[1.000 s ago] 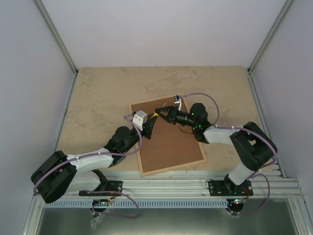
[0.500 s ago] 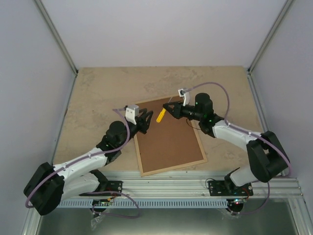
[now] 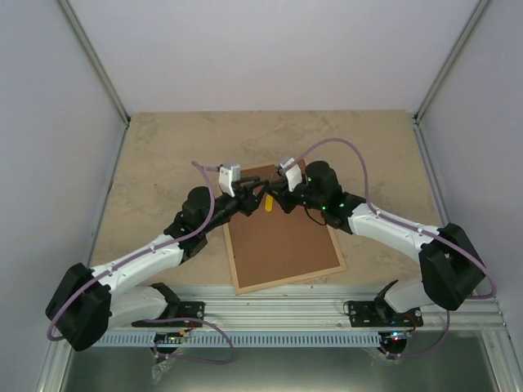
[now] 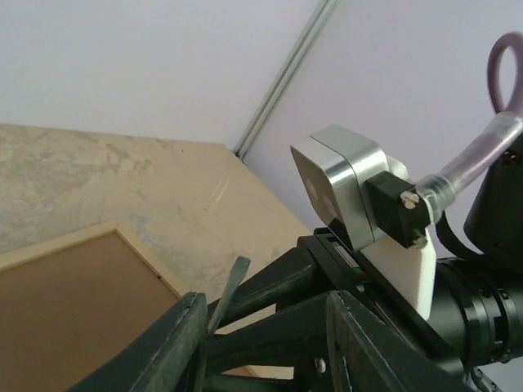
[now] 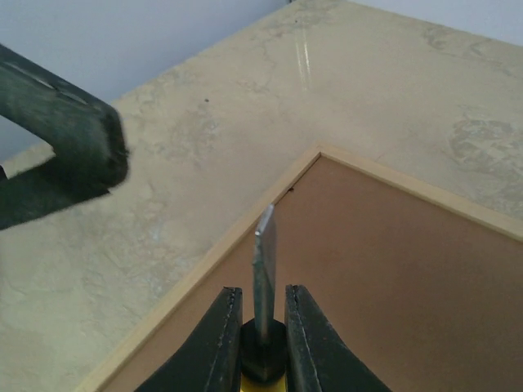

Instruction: Take the photo out of the frame

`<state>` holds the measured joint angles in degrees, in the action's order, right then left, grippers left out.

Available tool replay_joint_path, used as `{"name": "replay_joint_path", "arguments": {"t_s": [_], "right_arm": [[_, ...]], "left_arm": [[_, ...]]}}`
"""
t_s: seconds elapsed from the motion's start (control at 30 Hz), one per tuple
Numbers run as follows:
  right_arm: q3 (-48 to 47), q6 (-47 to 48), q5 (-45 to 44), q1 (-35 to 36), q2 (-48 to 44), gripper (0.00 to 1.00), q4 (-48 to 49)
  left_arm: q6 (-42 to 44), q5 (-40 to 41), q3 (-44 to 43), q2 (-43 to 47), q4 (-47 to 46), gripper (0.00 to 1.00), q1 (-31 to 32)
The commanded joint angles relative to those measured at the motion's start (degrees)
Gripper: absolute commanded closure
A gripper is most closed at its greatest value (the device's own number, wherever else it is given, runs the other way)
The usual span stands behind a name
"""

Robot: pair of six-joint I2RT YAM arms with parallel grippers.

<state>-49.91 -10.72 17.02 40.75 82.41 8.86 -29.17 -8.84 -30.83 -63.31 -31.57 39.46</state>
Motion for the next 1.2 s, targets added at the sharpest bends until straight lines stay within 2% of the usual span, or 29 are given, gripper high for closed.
{"name": "replay_joint_path", "arguments": {"t_s": [0.0, 0.53, 0.8, 1.1, 1.17], "right_arm": [[-2.8, 6.2, -4.2, 2.3, 1.6, 1.0, -2.1], [-4.8, 8.3, -5.6, 5.0, 4.1, 0.99, -2.7], [-5.4, 8.9, -6.4, 5.9, 5.4, 0.99, -2.6], [-5.8, 8.7, -6.6, 6.1, 6.3, 0.99, -2.3], [-6.0, 8.8, -6.4, 6.2, 6.6, 0.99, -2.3]], "left_arm": [[-2.6, -2.4, -1.9, -1.8, -0.5, 0.6, -0.3], [-6.3, 2.0, -3.1, -6.6, 0.7, 0.83, -0.3], [-6.7, 5.3, -3.1, -7.6, 2.0, 0.79, -0.3], [-6.8, 8.2, -3.1, -8.0, 4.0, 0.79, -0.3], [-6.7, 7.7, -3.1, -8.3, 3.5, 0.81, -0.3]]}}
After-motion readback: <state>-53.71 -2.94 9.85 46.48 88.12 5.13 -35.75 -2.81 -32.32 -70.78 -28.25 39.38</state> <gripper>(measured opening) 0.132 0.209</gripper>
